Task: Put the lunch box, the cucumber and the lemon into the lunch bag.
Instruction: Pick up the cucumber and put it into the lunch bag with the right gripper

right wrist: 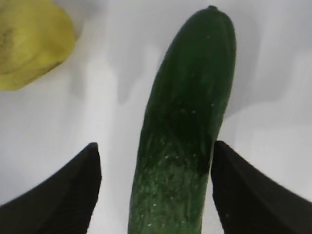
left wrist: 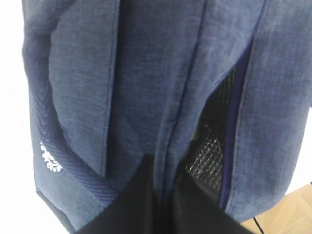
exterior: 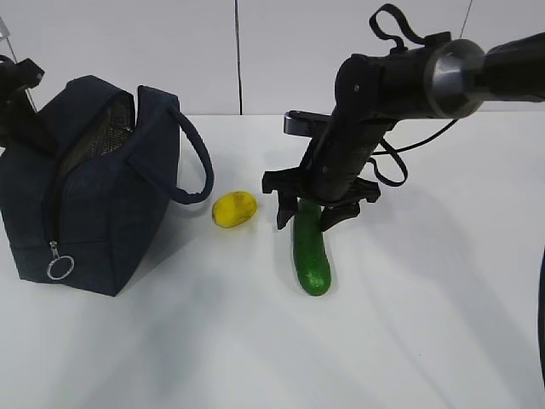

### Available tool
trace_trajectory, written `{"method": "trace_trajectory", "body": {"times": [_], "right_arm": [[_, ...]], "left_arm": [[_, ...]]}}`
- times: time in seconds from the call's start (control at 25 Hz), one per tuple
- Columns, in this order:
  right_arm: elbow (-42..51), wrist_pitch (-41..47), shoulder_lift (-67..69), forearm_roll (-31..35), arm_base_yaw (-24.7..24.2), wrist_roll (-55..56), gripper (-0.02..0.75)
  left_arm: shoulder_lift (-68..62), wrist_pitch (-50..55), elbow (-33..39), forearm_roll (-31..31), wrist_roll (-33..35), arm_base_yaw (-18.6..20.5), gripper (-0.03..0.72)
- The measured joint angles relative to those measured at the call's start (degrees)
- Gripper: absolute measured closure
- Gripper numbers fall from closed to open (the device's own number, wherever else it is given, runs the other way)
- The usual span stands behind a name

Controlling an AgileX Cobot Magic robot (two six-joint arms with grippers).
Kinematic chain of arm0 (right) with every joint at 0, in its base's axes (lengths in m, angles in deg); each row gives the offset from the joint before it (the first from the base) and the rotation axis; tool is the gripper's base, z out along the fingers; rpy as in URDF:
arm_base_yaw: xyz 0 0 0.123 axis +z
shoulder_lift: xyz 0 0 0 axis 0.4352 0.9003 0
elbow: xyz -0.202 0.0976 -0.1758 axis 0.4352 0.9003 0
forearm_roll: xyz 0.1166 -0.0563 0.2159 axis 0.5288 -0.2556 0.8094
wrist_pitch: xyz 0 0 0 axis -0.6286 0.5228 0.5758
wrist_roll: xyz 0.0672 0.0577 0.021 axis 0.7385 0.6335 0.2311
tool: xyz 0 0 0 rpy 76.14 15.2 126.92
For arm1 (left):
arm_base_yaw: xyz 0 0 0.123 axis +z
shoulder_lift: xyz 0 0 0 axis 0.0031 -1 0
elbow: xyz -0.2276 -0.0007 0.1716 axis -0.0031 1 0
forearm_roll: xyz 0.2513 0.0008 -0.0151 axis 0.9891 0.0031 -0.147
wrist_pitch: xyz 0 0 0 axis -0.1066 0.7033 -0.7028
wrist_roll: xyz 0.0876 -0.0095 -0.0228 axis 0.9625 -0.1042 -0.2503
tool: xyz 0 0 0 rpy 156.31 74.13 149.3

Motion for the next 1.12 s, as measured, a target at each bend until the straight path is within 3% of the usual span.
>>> {"method": "trace_trajectory", "body": {"times": [0.36,0.84,1.12], "right_arm": [[-4.8,4.7,2.7,-8.2,0.0,3.4,0.204],[-4.9,6.7,5.0,-7.3,0.3,3.7,0.209],[-5.0,8.3,5.0,-7.1,0.3,3.8,0.365]], "left_arm": [[0.0,0.4,0.0,0.0,0.4,0.0,0.683],[0.0,0.3,0.0,-0.1,0.7,0.0,0.683],[0.0,0.3,0.0,-0.2,0.7,0.0,0.683]]}}
